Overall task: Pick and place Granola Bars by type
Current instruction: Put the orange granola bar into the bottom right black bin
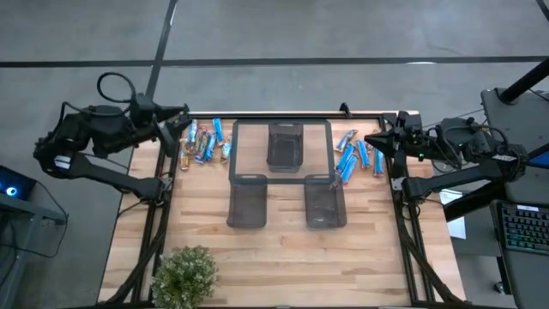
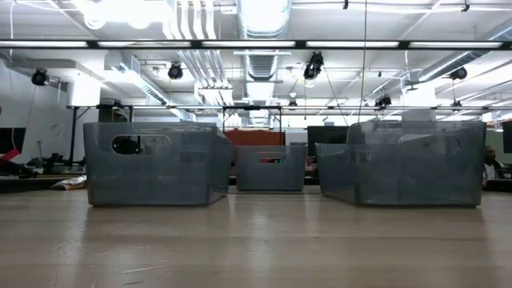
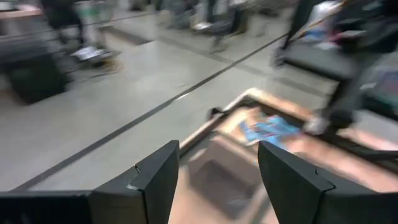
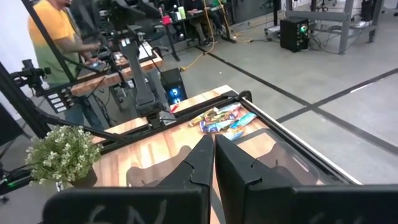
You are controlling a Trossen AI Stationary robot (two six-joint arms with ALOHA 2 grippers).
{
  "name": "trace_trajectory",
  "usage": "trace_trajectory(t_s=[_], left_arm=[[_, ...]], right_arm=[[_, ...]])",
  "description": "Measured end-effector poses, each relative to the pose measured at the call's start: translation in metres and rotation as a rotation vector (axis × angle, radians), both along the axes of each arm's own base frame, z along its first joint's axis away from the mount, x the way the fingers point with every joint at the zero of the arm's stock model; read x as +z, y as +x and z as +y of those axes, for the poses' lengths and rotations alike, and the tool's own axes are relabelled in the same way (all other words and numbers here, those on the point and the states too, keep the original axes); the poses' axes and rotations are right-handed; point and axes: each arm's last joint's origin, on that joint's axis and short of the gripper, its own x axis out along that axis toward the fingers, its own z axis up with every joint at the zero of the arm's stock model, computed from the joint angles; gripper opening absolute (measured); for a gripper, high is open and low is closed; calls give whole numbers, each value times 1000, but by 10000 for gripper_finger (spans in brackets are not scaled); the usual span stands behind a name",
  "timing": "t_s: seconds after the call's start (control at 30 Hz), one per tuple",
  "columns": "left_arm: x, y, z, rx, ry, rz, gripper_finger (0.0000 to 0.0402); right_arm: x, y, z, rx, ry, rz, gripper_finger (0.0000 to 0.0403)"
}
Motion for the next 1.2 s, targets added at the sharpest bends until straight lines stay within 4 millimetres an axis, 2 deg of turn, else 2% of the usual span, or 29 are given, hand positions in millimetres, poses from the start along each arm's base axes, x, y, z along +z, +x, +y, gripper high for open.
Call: trace_trajectory(t_s=[0.23, 0.43, 0.63, 0.77, 0.9, 1.03, 1.2], left_arm=[[3, 24, -1, 25, 2, 101, 202], [-6, 44, -3, 33, -21, 142, 202], [-9, 55, 1, 70, -56, 142, 202], [-14, 62, 9, 118, -150, 127, 202], [-12, 60, 23, 137, -245, 138, 202], [-12, 64, 36, 157, -260, 207, 202], [-6, 60, 50, 180, -271, 207, 202]], right_arm=[[-3, 1, 0, 0, 0, 15, 8], [-8, 3, 0, 0, -1, 32, 8], [-10, 4, 0, 1, -1, 40, 8], [-11, 5, 0, 1, -1, 44, 8], [-11, 5, 0, 1, -1, 44, 8], [-11, 5, 0, 1, -1, 44, 8], [-11, 5, 0, 1, -1, 44, 8]])
